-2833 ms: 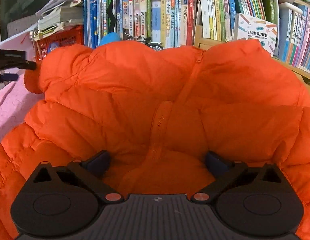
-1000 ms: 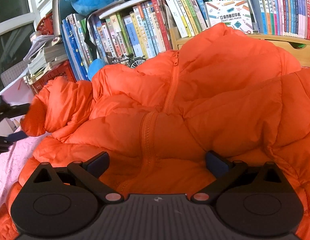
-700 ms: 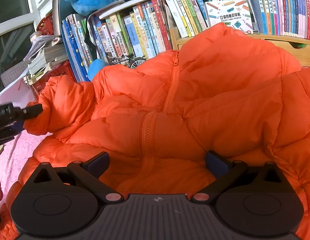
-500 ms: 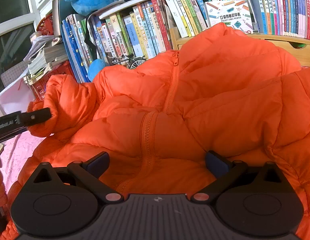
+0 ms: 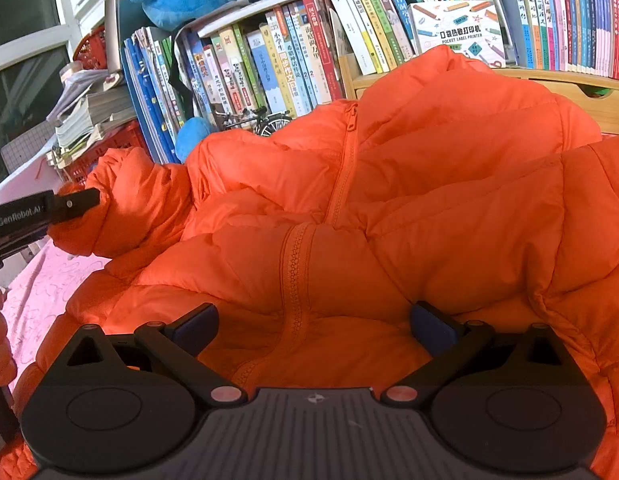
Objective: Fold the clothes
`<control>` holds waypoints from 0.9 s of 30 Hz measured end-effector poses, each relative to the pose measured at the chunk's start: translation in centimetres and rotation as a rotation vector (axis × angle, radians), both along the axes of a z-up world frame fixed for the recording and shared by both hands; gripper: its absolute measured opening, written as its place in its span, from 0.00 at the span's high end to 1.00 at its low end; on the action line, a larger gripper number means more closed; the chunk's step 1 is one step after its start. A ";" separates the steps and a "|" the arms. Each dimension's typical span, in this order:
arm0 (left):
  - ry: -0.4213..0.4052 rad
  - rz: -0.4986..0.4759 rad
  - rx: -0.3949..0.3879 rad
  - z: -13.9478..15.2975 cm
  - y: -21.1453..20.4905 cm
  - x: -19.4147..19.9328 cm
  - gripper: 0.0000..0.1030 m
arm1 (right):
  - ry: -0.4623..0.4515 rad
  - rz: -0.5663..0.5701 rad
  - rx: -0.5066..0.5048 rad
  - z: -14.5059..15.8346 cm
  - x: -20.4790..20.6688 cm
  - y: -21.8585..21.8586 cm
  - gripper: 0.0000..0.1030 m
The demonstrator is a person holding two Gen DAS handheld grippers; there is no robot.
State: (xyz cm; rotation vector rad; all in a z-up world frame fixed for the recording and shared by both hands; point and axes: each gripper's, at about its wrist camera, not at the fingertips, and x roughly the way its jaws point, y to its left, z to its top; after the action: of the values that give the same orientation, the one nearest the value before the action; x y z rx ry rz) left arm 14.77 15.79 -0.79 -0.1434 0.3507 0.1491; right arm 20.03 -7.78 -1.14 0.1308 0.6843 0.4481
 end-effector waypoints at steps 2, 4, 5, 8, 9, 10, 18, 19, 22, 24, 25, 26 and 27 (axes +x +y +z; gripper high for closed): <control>-0.006 -0.011 0.000 0.2 -0.1 -0.4 0.72 | 0.000 0.000 0.000 0.0 0.0 0.0 0.00; -0.024 -0.024 -0.020 0.6 -0.2 -0.9 0.75 | 0.000 0.001 0.000 0.0 0.0 0.0 0.00; -0.034 -0.033 -0.046 0.9 -0.2 -1.3 0.77 | 0.000 0.001 -0.001 0.0 0.0 0.0 0.00; -0.058 -0.075 -0.097 1.9 -0.6 -2.3 0.78 | -0.001 0.001 -0.005 0.0 0.0 0.1 0.00; -0.063 -0.091 -0.090 2.1 -1.0 -2.6 0.78 | -0.001 0.001 -0.004 0.0 0.0 0.1 0.00; -0.068 -0.106 -0.073 2.2 -1.5 -2.9 0.79 | -0.001 0.001 -0.001 0.0 0.0 0.1 0.00; -0.003 -0.192 0.068 -0.1 -3.9 -5.0 0.78 | 0.028 -0.038 0.319 -0.7 0.6 -3.8 0.00; 0.005 -0.195 0.067 -0.4 -3.9 -5.1 0.78 | 0.029 -0.042 0.338 -0.8 0.6 -4.0 0.00; -0.021 -0.160 0.037 -0.4 -3.2 -5.1 0.68 | 0.026 -0.040 0.307 -0.7 0.6 -3.6 0.00; -0.061 -0.098 0.003 -0.1 -2.6 -4.4 0.44 | 0.027 -0.039 0.304 -0.7 0.7 -3.5 0.00; -0.077 -0.067 -0.020 0.0 -2.3 -3.9 0.33 | 0.028 -0.039 0.307 -0.7 0.7 -3.5 0.00; -0.081 -0.043 -0.043 -0.1 -1.9 -3.1 0.33 | 0.028 -0.039 0.309 -0.7 0.7 -3.5 0.00; -0.070 -0.028 -0.062 -0.2 -1.6 -2.3 0.35 | 0.029 -0.039 0.311 -0.8 0.7 -3.5 0.00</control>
State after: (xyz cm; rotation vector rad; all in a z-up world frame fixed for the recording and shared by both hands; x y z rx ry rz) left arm 12.50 14.18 -0.97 -0.2045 0.2878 0.1051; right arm 20.76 -11.26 -1.92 0.4442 0.6355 0.5143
